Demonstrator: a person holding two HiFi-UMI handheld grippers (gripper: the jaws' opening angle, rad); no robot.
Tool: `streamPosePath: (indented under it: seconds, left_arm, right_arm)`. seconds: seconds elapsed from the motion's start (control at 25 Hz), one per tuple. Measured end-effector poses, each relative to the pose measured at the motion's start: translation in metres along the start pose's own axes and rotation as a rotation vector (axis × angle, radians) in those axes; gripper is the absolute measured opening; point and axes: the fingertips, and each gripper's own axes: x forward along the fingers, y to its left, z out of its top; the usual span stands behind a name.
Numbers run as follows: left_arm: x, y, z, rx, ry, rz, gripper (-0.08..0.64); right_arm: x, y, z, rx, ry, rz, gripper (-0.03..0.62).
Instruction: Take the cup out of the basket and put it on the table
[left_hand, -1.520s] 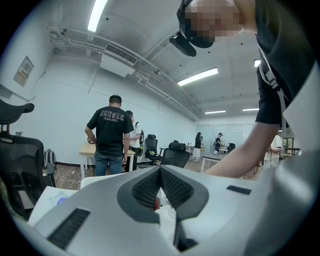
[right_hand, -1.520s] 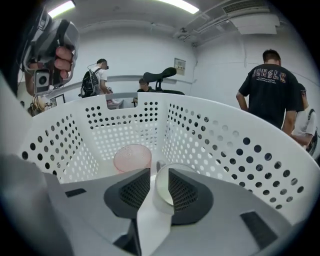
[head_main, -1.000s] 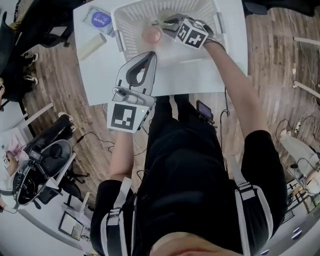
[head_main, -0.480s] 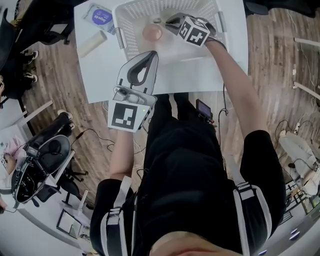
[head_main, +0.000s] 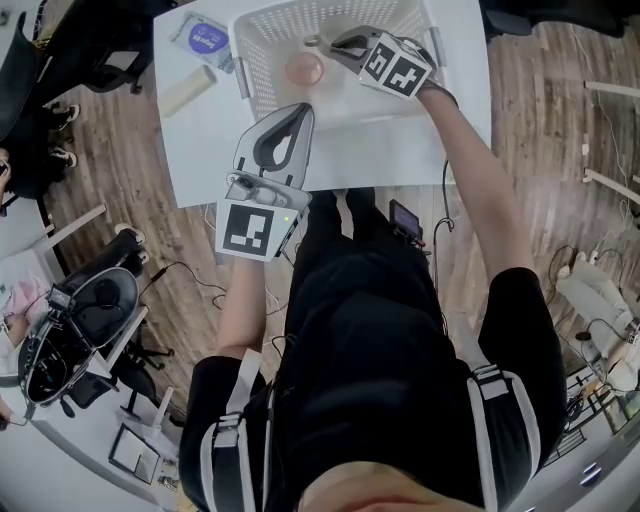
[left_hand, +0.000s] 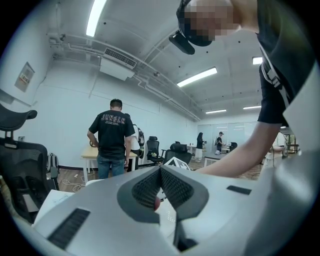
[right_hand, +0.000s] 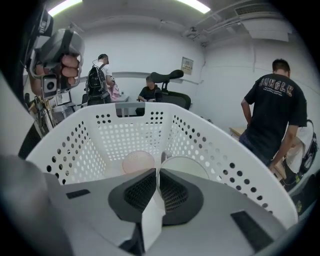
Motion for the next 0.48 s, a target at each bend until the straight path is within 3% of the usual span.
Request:
streamPosePath:
  seconds: [0.48]
  left_arm:
    - [-0.011,-0.016,0.022,0.043,-0.048,-0.001,0.018]
  right_arm:
    - [-0.092,0.001,0.076,-0.015,-0.143,-0.121,0.037]
